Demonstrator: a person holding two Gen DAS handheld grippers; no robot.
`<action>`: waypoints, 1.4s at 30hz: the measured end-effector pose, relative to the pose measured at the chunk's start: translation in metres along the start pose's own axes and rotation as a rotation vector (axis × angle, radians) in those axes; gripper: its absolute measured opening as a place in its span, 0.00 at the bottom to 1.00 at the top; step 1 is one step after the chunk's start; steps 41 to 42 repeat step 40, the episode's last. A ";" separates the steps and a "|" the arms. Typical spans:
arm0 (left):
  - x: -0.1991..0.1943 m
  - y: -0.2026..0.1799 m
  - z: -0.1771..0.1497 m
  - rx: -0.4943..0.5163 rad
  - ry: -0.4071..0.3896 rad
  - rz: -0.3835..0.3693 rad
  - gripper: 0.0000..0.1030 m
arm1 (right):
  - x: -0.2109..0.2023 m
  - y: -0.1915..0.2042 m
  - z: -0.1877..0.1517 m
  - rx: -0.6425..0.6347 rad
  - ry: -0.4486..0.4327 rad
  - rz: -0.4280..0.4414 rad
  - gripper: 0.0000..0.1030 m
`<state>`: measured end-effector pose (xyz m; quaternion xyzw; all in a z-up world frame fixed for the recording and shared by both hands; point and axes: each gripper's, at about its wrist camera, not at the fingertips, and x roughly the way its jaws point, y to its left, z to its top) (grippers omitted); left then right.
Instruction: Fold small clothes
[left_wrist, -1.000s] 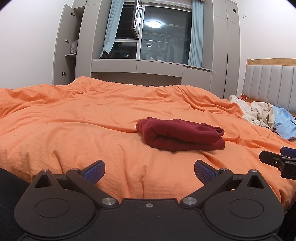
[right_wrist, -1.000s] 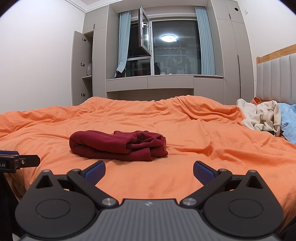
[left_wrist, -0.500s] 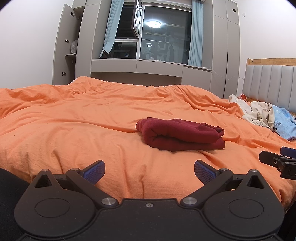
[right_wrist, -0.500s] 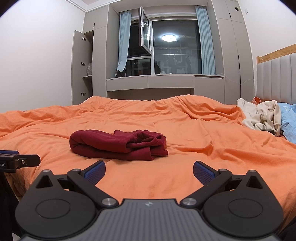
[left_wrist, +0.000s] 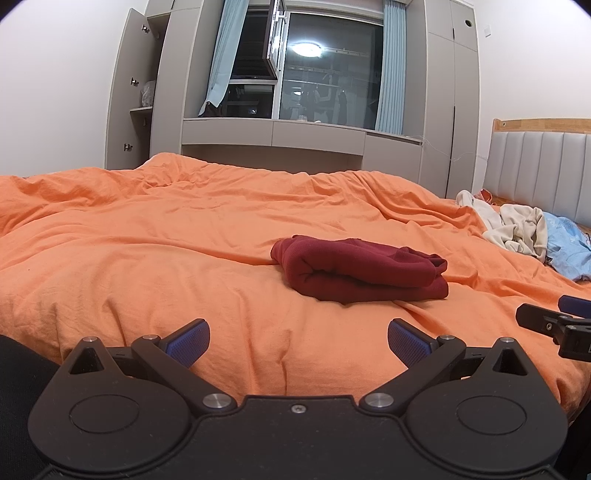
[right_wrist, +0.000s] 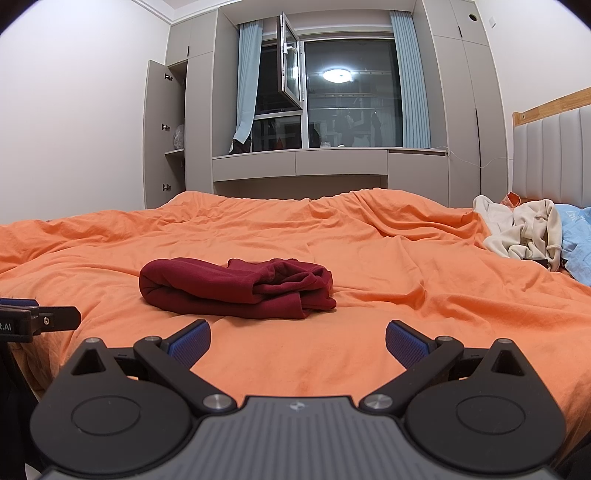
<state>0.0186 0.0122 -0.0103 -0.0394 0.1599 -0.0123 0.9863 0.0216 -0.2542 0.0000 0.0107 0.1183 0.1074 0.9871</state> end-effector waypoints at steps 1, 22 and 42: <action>0.000 0.000 -0.002 0.000 -0.001 -0.003 0.99 | 0.000 0.000 0.000 0.000 0.000 0.000 1.00; -0.008 -0.002 -0.001 0.039 -0.004 0.113 0.99 | 0.000 0.000 0.000 0.000 0.001 0.000 1.00; -0.009 -0.002 0.000 0.040 0.007 0.116 0.99 | 0.000 0.001 0.000 0.000 0.002 0.000 1.00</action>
